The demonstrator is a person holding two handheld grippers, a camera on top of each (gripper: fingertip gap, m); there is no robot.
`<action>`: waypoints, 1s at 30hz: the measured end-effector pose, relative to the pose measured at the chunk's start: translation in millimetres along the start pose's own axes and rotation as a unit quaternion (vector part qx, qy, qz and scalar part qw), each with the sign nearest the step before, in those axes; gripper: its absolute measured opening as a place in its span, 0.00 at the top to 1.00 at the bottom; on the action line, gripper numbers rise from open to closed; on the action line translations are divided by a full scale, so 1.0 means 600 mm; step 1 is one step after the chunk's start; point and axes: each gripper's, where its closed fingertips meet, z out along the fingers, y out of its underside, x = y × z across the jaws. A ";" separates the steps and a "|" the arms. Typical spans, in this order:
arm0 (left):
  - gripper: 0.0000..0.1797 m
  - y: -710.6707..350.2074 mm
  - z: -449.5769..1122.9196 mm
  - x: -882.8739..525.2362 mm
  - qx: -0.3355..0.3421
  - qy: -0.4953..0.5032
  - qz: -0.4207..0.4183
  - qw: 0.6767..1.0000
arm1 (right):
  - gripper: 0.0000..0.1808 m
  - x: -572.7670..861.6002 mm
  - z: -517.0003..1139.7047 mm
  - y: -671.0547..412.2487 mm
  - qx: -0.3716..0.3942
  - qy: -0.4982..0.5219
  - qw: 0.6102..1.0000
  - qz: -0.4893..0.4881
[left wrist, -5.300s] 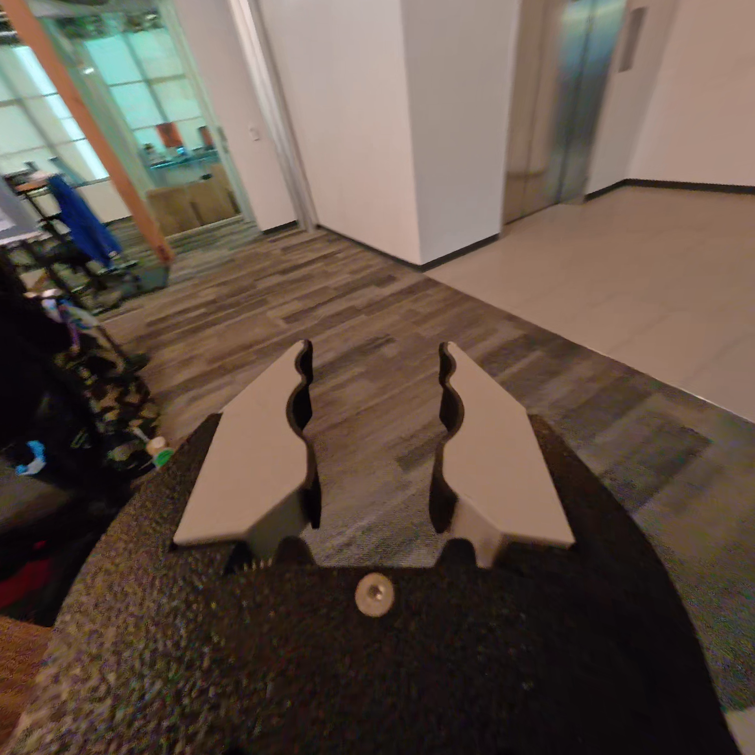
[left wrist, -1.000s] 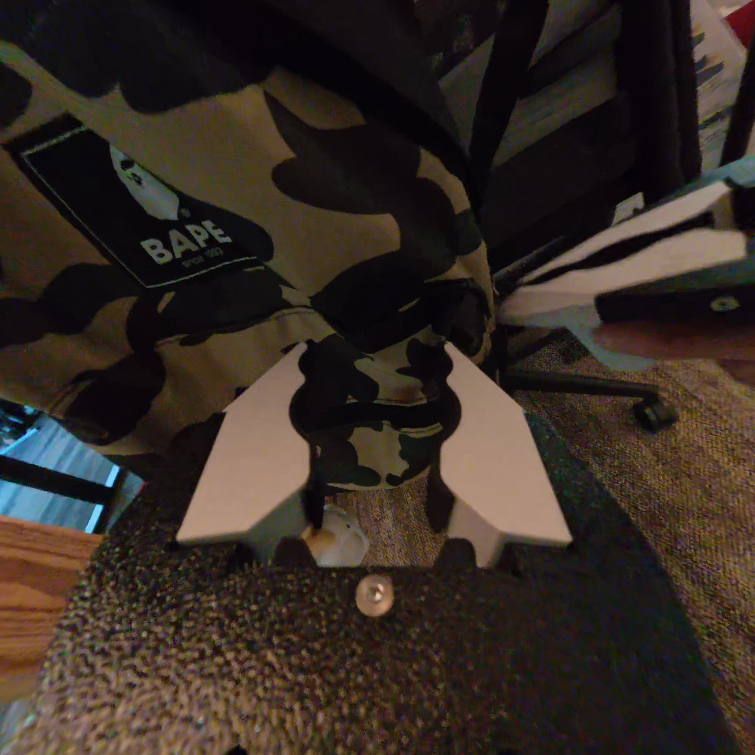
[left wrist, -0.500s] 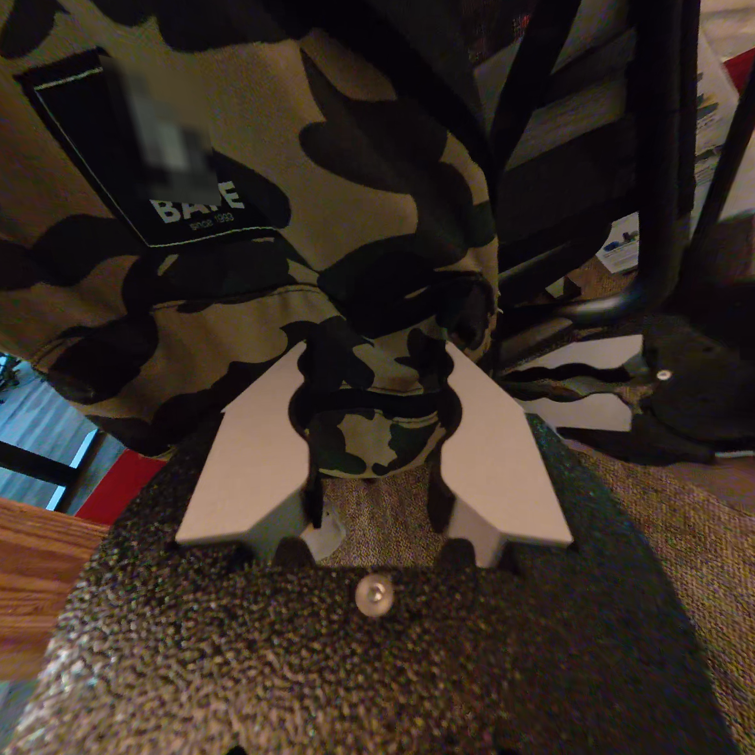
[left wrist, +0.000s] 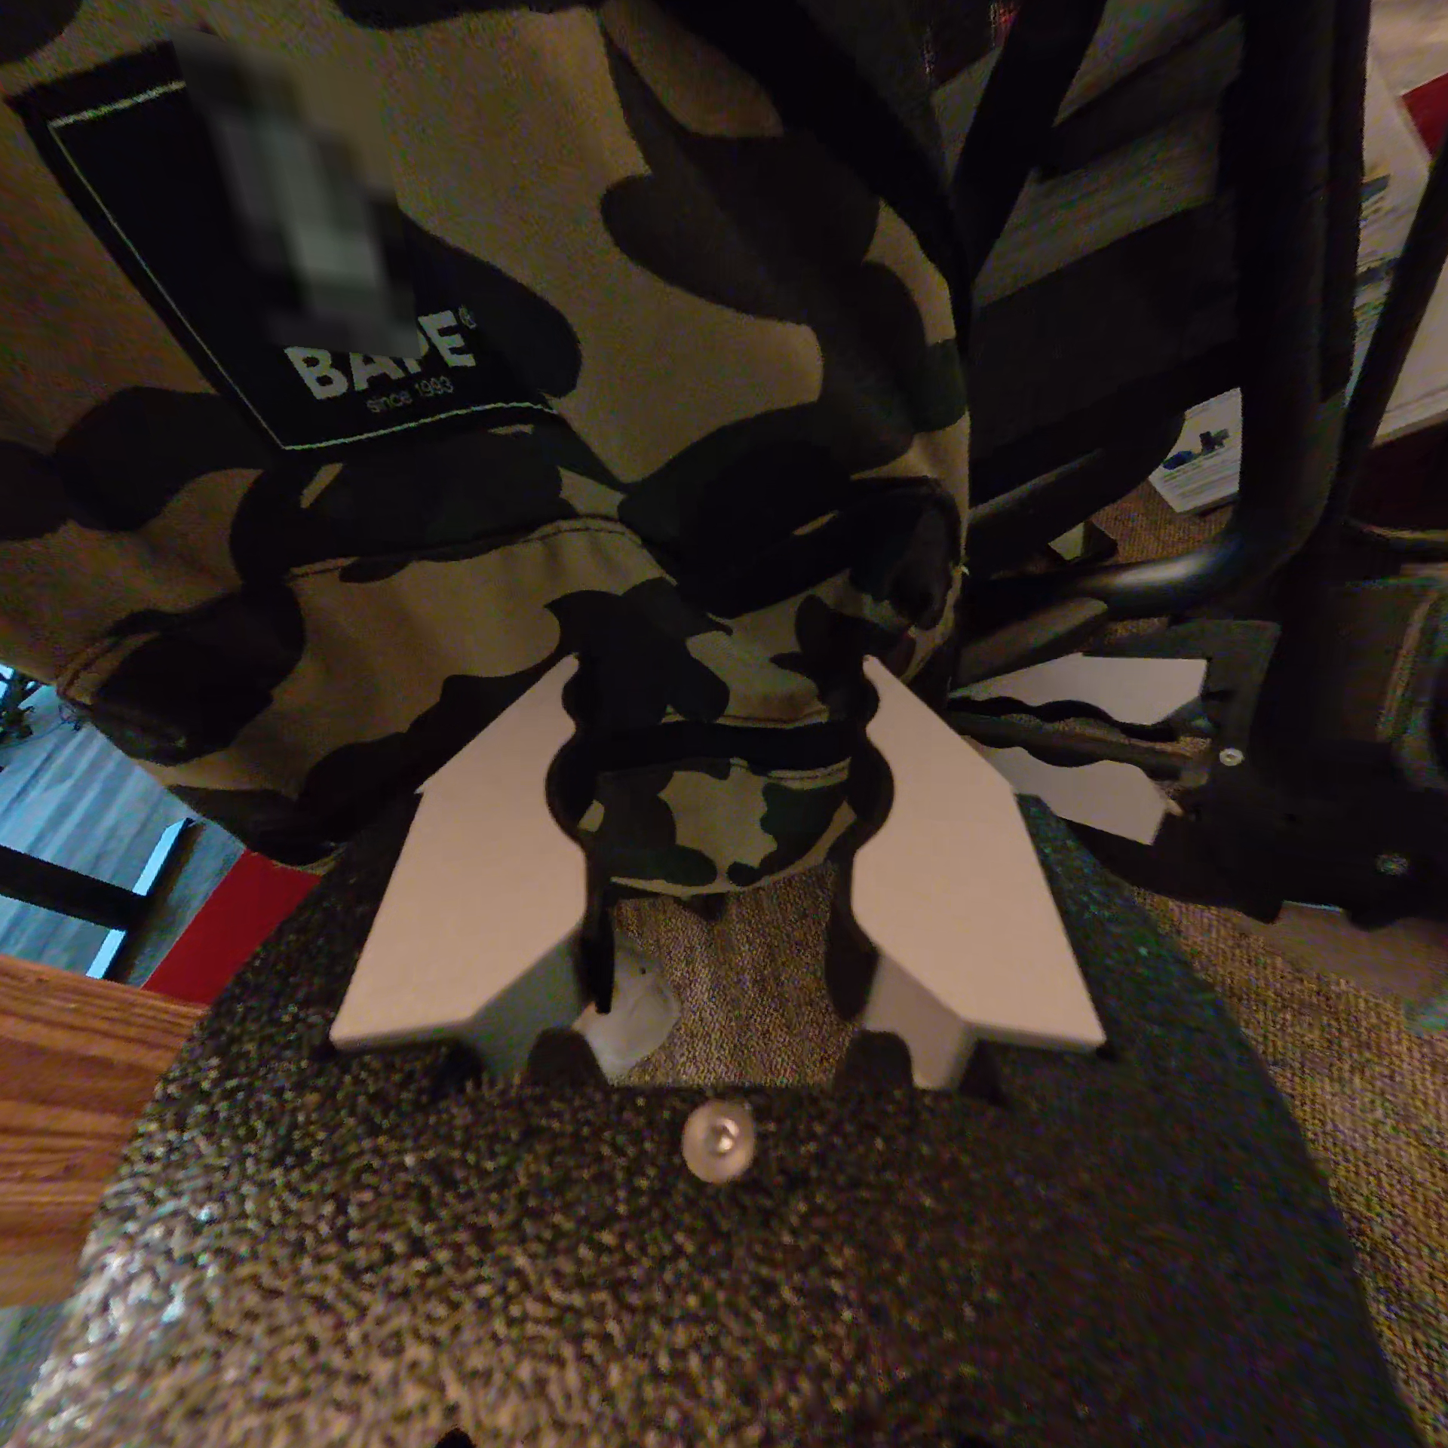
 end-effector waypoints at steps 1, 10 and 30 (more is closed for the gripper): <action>0.65 0.001 0.001 0.000 0.000 0.001 0.000 1.000 | 0.94 0.001 0.001 0.001 0.001 0.004 1.000 -0.004; 0.65 0.009 -0.003 -0.004 -0.007 0.006 0.002 1.000 | 0.95 0.002 0.008 0.001 0.004 -0.006 0.995 -0.103; 0.66 0.006 -0.031 0.026 -0.002 0.018 0.005 1.000 | 1.00 0.024 -0.105 -0.106 0.033 -0.082 0.986 0.144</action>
